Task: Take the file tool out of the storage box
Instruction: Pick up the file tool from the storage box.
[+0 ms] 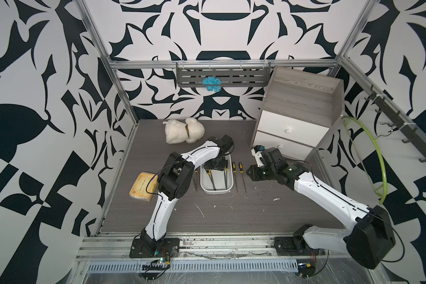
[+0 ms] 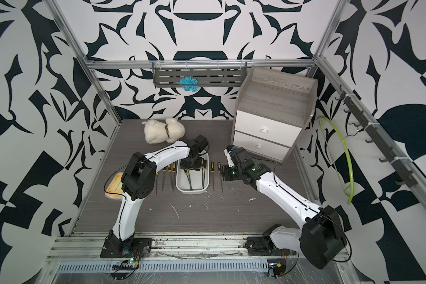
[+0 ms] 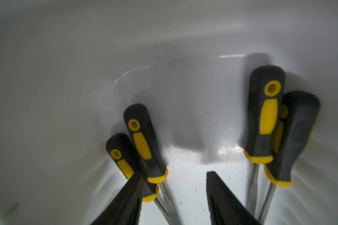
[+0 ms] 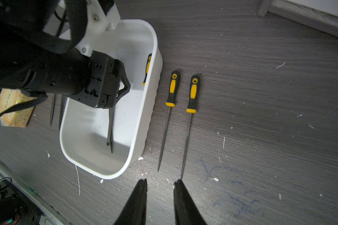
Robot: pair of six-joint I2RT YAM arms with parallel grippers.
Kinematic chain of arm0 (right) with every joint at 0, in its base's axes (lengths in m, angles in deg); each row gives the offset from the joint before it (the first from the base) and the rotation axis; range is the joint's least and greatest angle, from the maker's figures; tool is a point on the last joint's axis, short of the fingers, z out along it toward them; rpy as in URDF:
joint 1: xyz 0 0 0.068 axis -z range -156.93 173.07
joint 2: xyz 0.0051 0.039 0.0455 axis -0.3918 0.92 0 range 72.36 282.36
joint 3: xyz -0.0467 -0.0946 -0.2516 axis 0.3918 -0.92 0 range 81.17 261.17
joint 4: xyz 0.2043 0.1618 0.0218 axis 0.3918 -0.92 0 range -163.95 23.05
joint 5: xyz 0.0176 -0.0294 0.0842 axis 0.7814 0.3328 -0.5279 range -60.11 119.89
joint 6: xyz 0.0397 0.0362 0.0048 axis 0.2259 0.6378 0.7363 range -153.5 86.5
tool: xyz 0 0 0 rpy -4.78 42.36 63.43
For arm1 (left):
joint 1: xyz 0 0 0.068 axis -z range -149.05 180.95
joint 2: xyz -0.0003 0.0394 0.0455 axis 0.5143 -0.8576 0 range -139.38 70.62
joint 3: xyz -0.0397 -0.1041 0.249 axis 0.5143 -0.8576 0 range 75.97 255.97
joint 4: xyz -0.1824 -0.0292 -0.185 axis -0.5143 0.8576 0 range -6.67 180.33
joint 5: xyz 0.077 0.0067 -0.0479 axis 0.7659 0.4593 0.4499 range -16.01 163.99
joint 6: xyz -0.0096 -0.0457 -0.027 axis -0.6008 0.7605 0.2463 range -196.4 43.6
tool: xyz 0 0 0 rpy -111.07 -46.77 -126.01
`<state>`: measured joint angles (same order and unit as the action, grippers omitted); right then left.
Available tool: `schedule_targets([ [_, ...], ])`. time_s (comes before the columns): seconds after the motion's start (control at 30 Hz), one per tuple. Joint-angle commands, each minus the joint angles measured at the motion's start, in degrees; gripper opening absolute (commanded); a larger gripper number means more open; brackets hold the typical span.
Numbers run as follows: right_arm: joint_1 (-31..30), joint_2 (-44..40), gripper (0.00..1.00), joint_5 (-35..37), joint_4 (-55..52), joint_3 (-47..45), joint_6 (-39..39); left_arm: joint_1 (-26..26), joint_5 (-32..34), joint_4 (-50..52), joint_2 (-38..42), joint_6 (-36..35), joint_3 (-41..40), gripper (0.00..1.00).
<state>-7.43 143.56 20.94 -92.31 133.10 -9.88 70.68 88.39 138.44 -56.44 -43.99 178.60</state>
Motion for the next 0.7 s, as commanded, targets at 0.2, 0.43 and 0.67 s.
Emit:
schedule_targets([
  [0.2,0.12,-1.15,0.29,0.06,1.31,0.19,0.02,-1.03,-1.02,0.32,-2.2,0.7,0.71,0.59],
  [0.43,0.09,-1.47,0.29,-0.07,1.98,-0.23,0.11,-1.92,-6.53,-5.61,-0.91,-0.75,-2.87,0.56],
  [0.67,0.09,-1.08,0.28,-0.57,2.09,-0.18,0.09,0.1,-3.49,-4.36,1.55,-0.23,-2.27,0.53],
])
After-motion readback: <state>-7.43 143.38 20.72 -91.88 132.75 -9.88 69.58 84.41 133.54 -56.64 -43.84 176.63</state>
